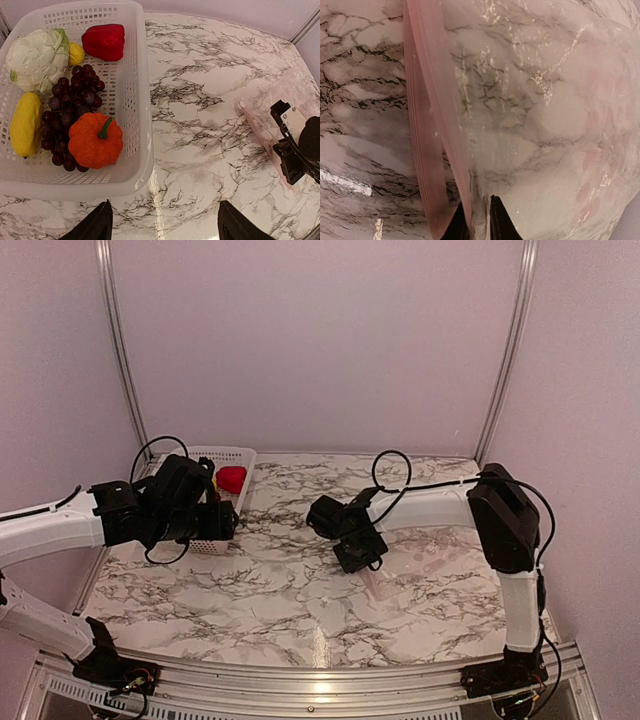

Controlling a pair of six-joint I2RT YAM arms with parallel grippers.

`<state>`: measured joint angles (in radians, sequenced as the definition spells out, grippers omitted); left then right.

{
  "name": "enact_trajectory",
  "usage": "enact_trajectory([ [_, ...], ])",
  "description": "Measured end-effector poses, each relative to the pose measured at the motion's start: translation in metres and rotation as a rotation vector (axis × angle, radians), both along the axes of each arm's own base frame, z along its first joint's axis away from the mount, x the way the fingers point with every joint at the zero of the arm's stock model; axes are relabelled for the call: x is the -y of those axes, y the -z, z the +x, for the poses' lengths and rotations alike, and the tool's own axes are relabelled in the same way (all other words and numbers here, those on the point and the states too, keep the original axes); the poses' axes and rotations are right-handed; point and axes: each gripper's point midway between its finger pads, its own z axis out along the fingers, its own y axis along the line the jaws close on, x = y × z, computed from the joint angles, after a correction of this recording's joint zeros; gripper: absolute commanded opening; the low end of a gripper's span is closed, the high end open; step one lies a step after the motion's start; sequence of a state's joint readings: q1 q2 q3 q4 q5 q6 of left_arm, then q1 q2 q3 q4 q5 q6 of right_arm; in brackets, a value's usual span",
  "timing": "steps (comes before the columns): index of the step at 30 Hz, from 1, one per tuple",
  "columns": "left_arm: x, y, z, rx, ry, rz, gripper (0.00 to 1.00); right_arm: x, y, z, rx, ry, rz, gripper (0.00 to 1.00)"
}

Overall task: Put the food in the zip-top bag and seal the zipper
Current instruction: Pick up the zipper food storage bag from the center of the board.

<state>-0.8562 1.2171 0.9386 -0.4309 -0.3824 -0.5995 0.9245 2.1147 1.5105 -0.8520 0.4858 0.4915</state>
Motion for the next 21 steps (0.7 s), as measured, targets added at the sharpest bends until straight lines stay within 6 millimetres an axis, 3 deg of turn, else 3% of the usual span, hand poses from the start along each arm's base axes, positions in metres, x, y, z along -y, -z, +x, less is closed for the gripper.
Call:
enact_trajectory([
  [3, 0.012, -0.008, 0.009, 0.007, 0.003, -0.013, 0.74, 0.001, -0.009, 0.008, 0.018, 0.004, -0.003, 0.02],
  [6, 0.026, -0.019, 0.021, 0.022, 0.005, -0.034, 0.74, -0.005, -0.036, 0.019, 0.056, -0.003, 0.031, 0.00],
  [11, 0.057, -0.034, 0.044, 0.041, 0.016, -0.087, 0.74, -0.031, -0.123, 0.037, 0.178, -0.039, 0.191, 0.00],
  [15, 0.084, -0.036, 0.058, 0.026, 0.040, -0.132, 0.73, -0.045, -0.187, 0.040, 0.260, -0.080, 0.342, 0.00],
  [18, 0.107, -0.039, 0.065, 0.013, 0.079, -0.174, 0.73, -0.052, -0.206, 0.038, 0.280, -0.106, 0.410, 0.00],
  [21, 0.126, -0.045, 0.070, 0.010, 0.124, -0.226, 0.73, -0.061, -0.208, 0.039, 0.280, -0.126, 0.447, 0.00],
])
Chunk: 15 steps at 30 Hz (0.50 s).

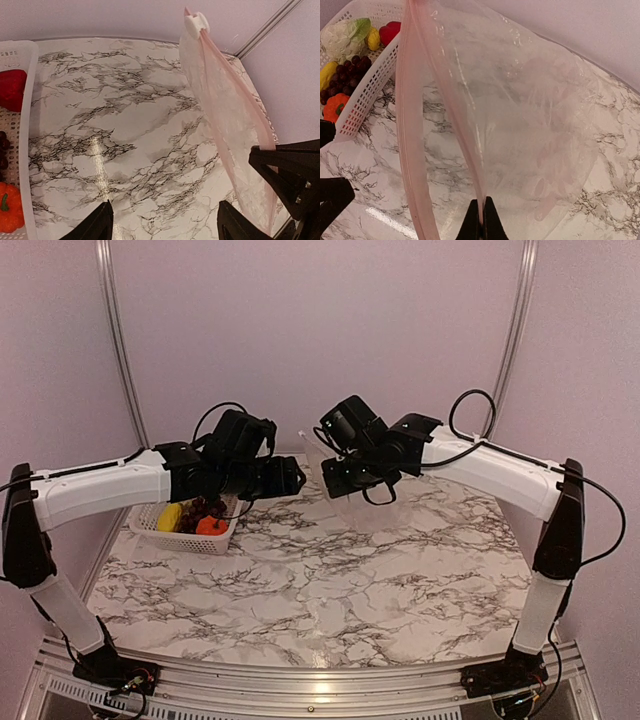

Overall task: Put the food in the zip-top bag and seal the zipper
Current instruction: Pick up the zipper food storage bag from the center of the board, then pass from the right arm to the left

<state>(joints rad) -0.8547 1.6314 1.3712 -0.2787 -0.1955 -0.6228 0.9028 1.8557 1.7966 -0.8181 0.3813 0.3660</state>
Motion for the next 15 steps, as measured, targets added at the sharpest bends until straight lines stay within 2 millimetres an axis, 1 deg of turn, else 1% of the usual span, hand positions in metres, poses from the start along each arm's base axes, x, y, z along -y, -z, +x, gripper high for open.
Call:
enact_trajectory([
  [4, 0.018, -0.006, 0.000, -0.002, 0.047, -0.075, 0.72, -0.008, 0.003, -0.001, -0.010, -0.024, 0.030, 0.00],
  [7, 0.026, -0.005, 0.002, -0.018, 0.055, -0.106, 0.70, -0.014, 0.002, -0.001, -0.012, -0.037, 0.053, 0.00],
  [10, 0.033, -0.004, 0.009, -0.031, 0.039, -0.122, 0.66, -0.017, 0.000, 0.000, -0.009, -0.046, 0.071, 0.00],
  [13, 0.035, 0.001, 0.017, -0.052, 0.013, -0.138, 0.51, -0.021, -0.001, -0.001, -0.014, -0.057, 0.086, 0.00],
  [15, 0.034, 0.006, 0.020, -0.069, 0.002, -0.146, 0.38, -0.022, -0.001, -0.002, -0.018, -0.062, 0.089, 0.00],
])
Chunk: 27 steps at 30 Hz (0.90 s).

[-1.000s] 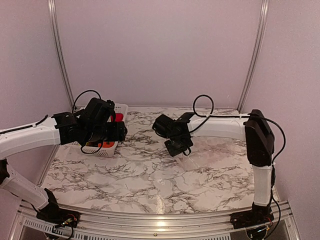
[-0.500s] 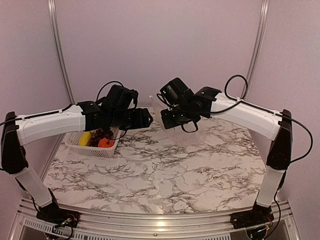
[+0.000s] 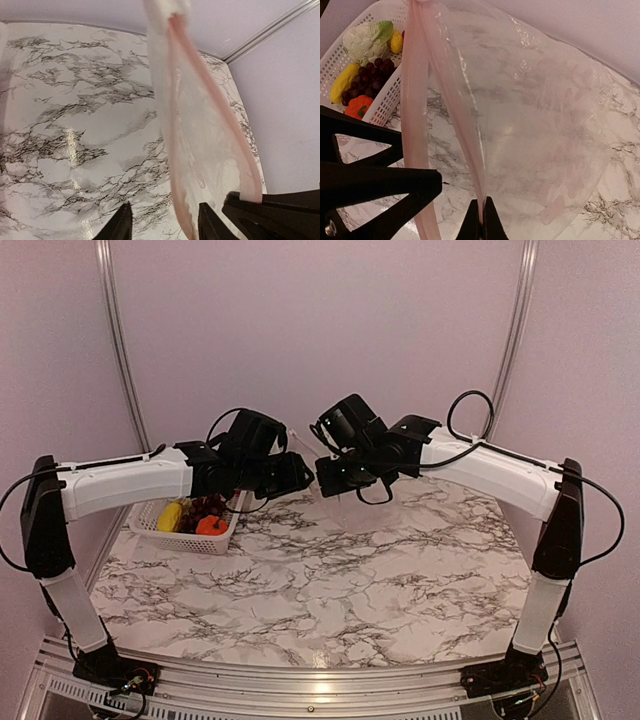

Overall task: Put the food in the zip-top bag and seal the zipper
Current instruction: Pass from the right arm to the left, then pass from the left arm to the right

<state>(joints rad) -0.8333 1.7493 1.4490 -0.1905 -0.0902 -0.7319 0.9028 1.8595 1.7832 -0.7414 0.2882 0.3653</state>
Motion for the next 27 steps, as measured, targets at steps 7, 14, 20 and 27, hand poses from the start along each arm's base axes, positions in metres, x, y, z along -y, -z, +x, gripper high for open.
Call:
enact_trajectory([
  [7, 0.010, 0.006, 0.016, -0.024, 0.005, -0.044, 0.00, 0.006, -0.003, 0.002, 0.010, 0.019, -0.021, 0.05],
  [14, 0.026, -0.017, 0.016, 0.007, 0.057, -0.136, 0.00, 0.018, -0.007, 0.012, 0.054, 0.080, -0.061, 0.28],
  [20, 0.032, -0.026, 0.015, 0.013, 0.076, -0.175, 0.00, 0.023, -0.015, 0.025, 0.089, 0.125, -0.057, 0.16],
  [27, 0.033, -0.027, 0.015, 0.014, 0.079, -0.184, 0.00, 0.033, -0.018, 0.037, 0.103, 0.147, -0.054, 0.00],
])
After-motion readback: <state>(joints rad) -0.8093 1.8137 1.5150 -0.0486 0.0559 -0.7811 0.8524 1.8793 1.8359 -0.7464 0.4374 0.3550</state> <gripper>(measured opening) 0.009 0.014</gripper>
